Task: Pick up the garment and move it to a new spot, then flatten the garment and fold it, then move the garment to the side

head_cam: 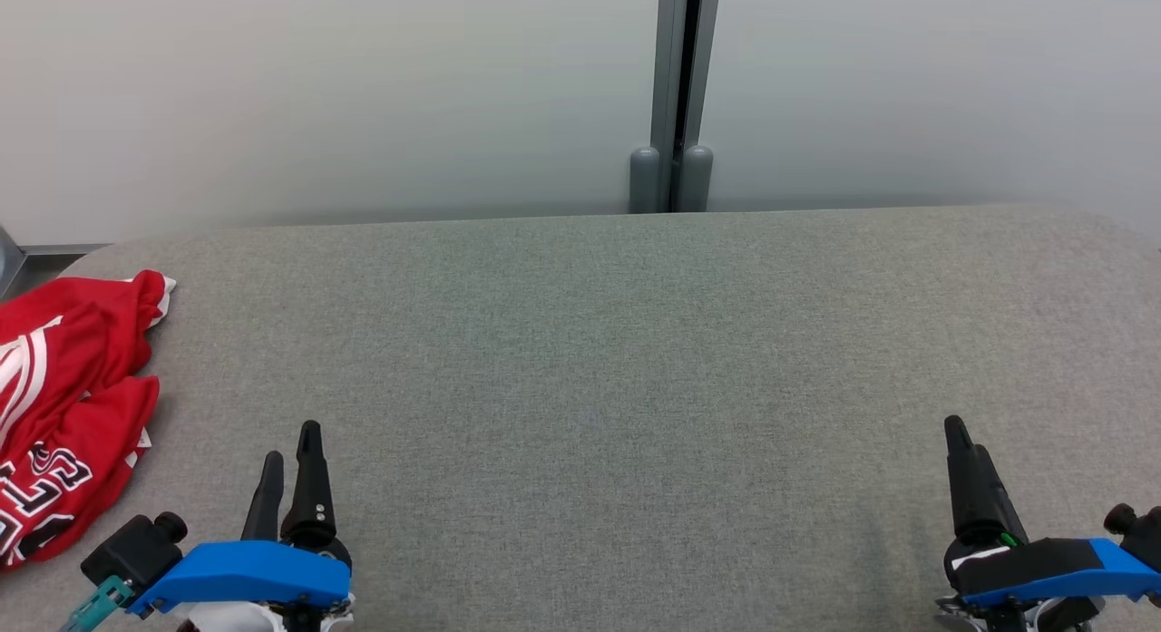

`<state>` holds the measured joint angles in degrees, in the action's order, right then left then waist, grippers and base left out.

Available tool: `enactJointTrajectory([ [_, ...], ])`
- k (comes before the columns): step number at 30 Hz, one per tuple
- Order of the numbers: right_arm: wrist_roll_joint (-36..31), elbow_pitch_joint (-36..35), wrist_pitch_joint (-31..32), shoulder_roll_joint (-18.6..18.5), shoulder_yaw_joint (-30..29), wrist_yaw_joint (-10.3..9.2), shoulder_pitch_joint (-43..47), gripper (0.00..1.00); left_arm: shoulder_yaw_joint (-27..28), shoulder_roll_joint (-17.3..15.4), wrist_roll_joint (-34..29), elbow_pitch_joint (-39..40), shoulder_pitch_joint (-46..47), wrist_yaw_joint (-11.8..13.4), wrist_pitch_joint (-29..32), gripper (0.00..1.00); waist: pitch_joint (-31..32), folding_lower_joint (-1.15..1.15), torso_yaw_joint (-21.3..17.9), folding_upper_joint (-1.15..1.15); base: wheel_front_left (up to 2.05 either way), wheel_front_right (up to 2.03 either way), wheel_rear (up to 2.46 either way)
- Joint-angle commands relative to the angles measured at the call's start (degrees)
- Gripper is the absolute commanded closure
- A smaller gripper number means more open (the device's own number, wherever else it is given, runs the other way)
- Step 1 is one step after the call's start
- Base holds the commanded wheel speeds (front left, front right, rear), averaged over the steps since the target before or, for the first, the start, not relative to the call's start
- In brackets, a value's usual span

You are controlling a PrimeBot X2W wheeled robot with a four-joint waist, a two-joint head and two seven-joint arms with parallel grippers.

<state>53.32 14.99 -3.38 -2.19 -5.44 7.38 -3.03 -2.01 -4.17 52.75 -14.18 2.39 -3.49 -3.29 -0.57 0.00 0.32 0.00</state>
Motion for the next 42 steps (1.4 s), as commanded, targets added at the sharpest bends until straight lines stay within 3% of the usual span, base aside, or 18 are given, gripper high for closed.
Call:
enactJointTrajectory([
  [1,-1.94,-0.98,-0.52,-0.43,0.1,0.07,-1.01,0.0,-0.3,-0.65,-2.0,1.01,1.13,0.21,-0.63,0.0,-0.02,0.0,-0.01,0.0,0.0,0.0,0.0],
  [21,-16.33,-0.15,-4.11,-0.58,0.33,0.1,-1.38,0.0,-3.51,-1.8,-17.11,1.29,1.05,0.95,-4.17,0.0,-0.31,0.0,0.05,0.0,0.0,0.0,0.0],
  [42,-28.76,1.16,-7.14,-0.71,2.22,0.13,-1.65,0.0,-5.45,-2.03,-28.46,0.75,0.79,1.38,-7.23,0.0,-0.56,0.0,0.2,0.0,0.0,0.0,0.0],
])
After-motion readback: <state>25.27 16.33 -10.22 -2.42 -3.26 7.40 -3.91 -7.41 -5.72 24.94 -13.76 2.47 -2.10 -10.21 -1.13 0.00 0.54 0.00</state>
